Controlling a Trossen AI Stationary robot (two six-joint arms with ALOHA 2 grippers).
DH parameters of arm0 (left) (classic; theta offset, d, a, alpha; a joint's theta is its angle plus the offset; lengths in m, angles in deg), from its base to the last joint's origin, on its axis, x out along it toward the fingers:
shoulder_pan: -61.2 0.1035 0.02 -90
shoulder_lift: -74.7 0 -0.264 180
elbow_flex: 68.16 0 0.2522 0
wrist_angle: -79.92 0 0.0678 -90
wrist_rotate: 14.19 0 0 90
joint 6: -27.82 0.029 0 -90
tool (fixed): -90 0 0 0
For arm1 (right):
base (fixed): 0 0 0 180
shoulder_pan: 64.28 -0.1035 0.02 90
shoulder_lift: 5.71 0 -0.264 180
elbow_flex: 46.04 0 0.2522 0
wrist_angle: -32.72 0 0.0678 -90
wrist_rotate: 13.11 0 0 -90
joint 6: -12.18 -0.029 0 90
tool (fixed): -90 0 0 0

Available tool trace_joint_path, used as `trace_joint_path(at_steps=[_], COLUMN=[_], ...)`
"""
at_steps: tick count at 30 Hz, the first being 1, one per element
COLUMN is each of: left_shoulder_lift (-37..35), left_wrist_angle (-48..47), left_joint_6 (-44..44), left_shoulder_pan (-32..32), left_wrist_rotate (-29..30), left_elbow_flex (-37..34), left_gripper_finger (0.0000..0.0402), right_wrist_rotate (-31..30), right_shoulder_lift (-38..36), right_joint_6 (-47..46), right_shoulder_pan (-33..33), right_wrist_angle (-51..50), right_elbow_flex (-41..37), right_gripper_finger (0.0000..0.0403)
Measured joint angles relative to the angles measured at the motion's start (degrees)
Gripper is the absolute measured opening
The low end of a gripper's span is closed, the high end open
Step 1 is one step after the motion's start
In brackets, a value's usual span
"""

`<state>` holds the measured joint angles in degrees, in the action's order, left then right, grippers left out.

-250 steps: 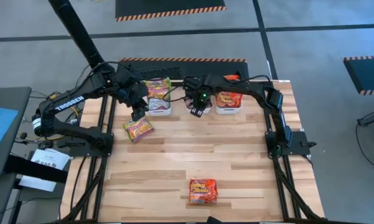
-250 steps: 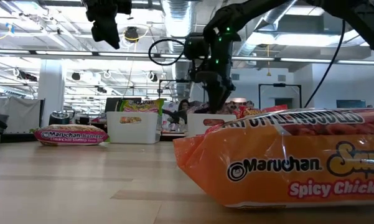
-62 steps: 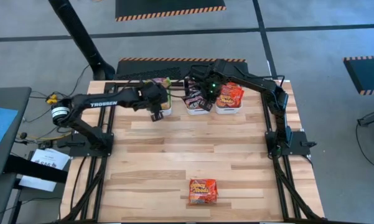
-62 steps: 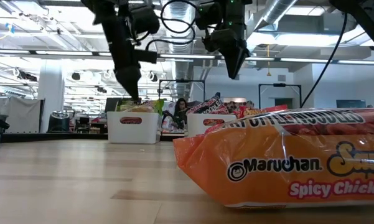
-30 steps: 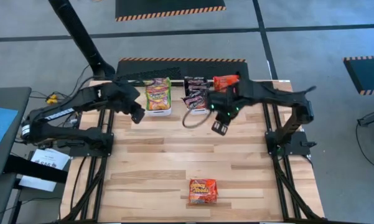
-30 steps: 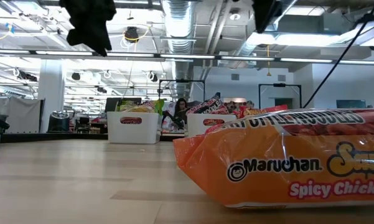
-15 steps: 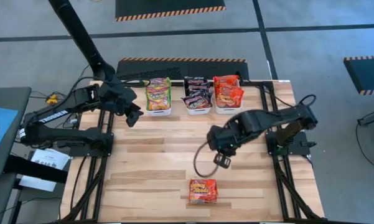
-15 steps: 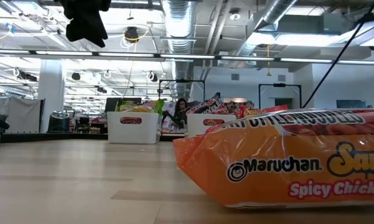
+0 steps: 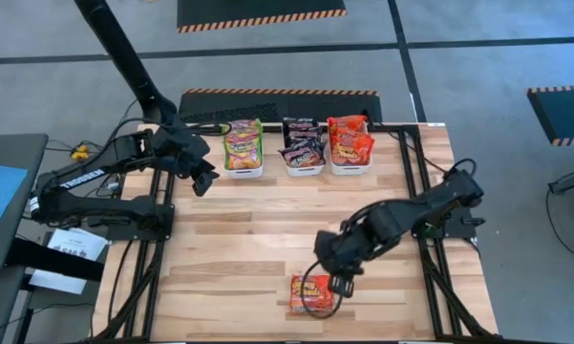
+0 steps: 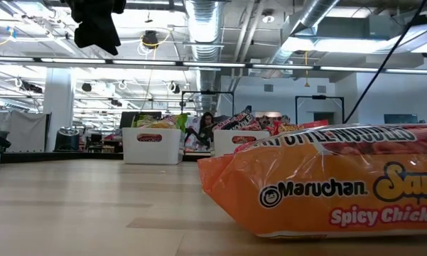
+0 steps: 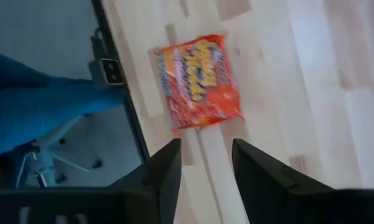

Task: Sort Maruchan noodles
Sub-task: Put the orange noodle pack into the right white bin

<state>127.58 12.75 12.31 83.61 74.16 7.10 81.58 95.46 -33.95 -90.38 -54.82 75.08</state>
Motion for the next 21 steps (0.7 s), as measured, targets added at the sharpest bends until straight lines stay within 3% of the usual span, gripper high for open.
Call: trace_joint_path(at_steps=[21], left_shoulder_lift=[0.00], left_wrist_angle=[-0.37], left_joint_6=[-0.11], left_shoulder_pan=[-0.02], left_wrist_rotate=[0.09], left_elbow_flex=[0.00], left_gripper_finger=[0.0135], right_wrist_rotate=[2.70], right_shoulder_lift=[17.18], right_joint_6=[13.53], right_shoulder_pan=[-3.24], right_wrist_angle=[10.59], right_elbow_flex=[0.03], right_gripper_finger=[0.0171])
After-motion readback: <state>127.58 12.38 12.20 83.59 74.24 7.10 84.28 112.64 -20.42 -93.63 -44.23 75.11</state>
